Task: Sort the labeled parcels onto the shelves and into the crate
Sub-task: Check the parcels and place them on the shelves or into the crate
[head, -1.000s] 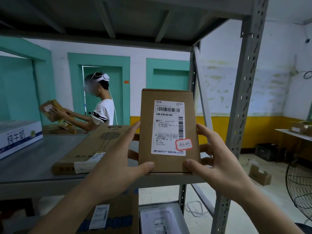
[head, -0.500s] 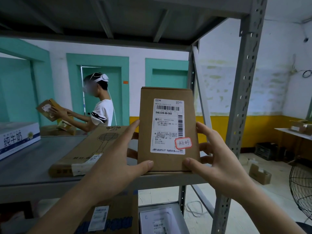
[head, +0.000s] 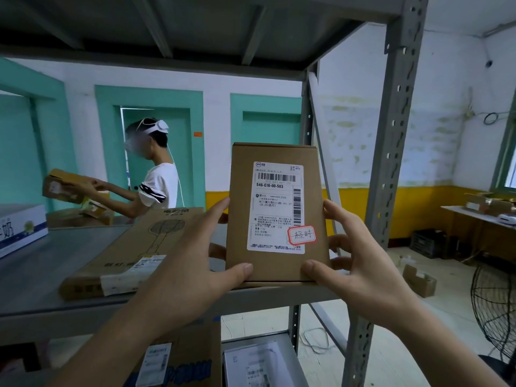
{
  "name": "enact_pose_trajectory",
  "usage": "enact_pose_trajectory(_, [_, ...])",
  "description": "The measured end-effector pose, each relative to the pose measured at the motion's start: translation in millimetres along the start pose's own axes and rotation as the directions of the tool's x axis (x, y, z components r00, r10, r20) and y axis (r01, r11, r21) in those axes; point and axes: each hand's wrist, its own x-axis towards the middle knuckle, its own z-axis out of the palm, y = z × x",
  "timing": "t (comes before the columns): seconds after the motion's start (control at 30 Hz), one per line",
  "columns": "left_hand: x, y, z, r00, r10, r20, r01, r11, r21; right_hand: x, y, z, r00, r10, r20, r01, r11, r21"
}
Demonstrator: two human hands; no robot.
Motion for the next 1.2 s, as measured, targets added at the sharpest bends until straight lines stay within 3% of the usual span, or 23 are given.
enact_pose_trajectory(0.27, [3,-5,13,0.995,0.078,0.062,-0.074,0.995,-0.071,-30,-10,-4,0.995,0.031,-0.095,-0.035,0.998,-0.045])
enact_pose_trajectory(0.5, [3,1,54,0.948,0.211,0.237,-0.176,0.971,-0.162,-94,-26,-20,0.957,0.157,-0.243,-0.201,0.965,-0.169])
enact_pose_trajectory(0.73, [-7,25,135,0.816,0.373,0.441,-0.201,0.899,-0.388,-180,-38,-51,0.853,0.295,-0.43,-0.419,0.879,-0.229])
enact_pose_trajectory(1.03, [-22,62,267,0.637,0.444,0.63,-0.178,0.88,-0.441,-272,-8,-102,0.665,0.449,-0.597,-0.669,0.714,-0.208])
enact_pose_trajectory(1.2, [-28,62,343,0.575,0.429,0.697,-0.115,0.886,-0.45,-305,35,-126,0.591,0.51,-0.625,-0.735,0.659,-0.158])
